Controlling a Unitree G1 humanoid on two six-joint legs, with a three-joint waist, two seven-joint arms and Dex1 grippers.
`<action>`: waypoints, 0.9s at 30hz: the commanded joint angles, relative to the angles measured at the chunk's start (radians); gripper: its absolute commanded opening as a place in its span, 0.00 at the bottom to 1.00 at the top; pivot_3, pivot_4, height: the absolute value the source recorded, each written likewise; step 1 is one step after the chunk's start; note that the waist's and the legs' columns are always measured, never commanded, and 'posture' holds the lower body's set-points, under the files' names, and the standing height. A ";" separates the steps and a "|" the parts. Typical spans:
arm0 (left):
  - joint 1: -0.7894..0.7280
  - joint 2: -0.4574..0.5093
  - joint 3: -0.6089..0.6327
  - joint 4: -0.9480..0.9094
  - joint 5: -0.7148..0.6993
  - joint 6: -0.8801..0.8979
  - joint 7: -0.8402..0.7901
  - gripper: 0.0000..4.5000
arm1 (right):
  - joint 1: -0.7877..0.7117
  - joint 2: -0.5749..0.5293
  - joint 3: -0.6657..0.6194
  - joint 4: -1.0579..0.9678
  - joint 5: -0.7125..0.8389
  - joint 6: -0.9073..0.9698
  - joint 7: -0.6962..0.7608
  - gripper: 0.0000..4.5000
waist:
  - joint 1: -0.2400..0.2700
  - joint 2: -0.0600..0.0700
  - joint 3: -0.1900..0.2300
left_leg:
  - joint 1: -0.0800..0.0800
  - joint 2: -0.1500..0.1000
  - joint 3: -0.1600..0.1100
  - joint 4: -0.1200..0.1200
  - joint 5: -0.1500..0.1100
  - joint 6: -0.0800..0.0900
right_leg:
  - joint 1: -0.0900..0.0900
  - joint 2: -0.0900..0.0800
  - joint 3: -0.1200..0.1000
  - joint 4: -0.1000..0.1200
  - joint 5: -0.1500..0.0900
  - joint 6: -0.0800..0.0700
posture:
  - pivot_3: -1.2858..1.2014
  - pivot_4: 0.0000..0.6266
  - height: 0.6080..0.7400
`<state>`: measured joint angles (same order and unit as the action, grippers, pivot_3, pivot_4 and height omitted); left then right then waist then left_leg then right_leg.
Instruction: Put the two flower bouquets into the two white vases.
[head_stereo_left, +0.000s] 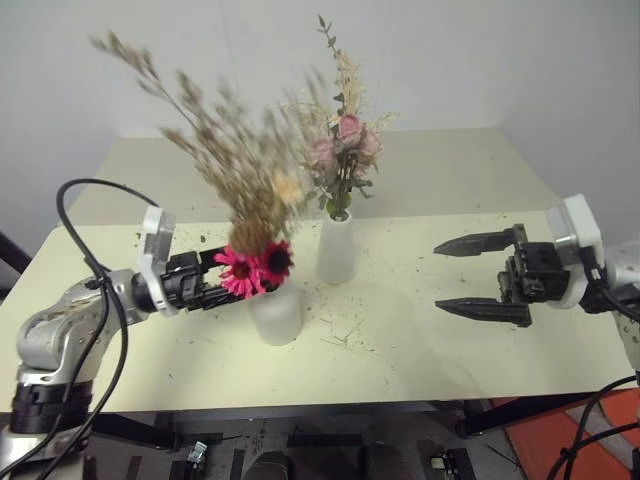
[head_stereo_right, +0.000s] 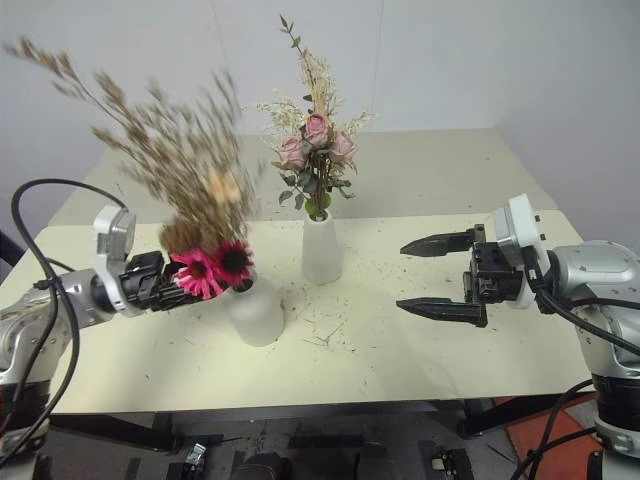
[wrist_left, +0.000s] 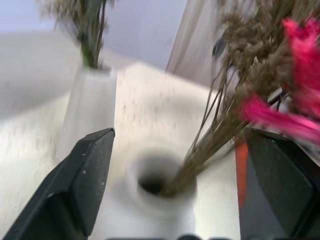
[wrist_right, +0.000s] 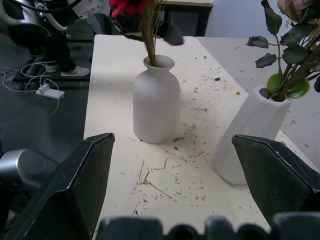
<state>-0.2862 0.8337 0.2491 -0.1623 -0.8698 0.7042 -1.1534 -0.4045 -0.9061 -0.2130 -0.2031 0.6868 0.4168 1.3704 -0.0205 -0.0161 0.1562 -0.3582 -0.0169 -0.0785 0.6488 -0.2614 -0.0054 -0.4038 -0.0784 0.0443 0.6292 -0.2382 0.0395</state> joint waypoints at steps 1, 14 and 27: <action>0.024 0.061 0.055 0.014 0.025 -0.029 -0.052 0.99 | -0.011 0.002 -0.009 -0.002 -0.005 -0.027 -0.005 1.00 | 0.002 0.000 0.000 | 0.000 0.000 0.000 0.000 0.000 0.000 | 0.000 0.000 0.000 0.000 0.000 0.000 | 0.52 0.24 1.00; 0.036 0.167 0.154 0.137 0.109 -0.084 -0.095 0.99 | 0.000 -0.004 -0.012 0.012 -0.026 -0.022 -0.005 1.00 | 0.005 0.000 0.000 | 0.000 0.000 0.000 -0.003 0.000 0.000 | 0.000 0.000 -0.001 -0.001 0.000 0.000 | 0.52 0.24 1.00; -0.020 0.211 0.122 0.198 0.170 -0.181 -0.234 0.99 | 0.150 -0.028 -0.137 0.040 -0.038 -0.015 -0.072 1.00 | 0.005 0.001 0.001 | 0.000 0.000 0.001 -0.003 0.000 0.000 | 0.000 0.000 0.000 -0.001 0.000 0.000 | 0.52 0.24 1.00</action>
<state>-0.2847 1.0349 0.3582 0.0555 -0.6911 0.5413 -1.3741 -0.2582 -0.9164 -0.3001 -0.1352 0.6337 0.4106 1.3043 -0.0151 -0.0152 0.1569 -0.3576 -0.0167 -0.0776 0.6458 -0.2615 -0.0052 -0.4039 -0.0787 0.0439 0.6285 -0.2384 0.0392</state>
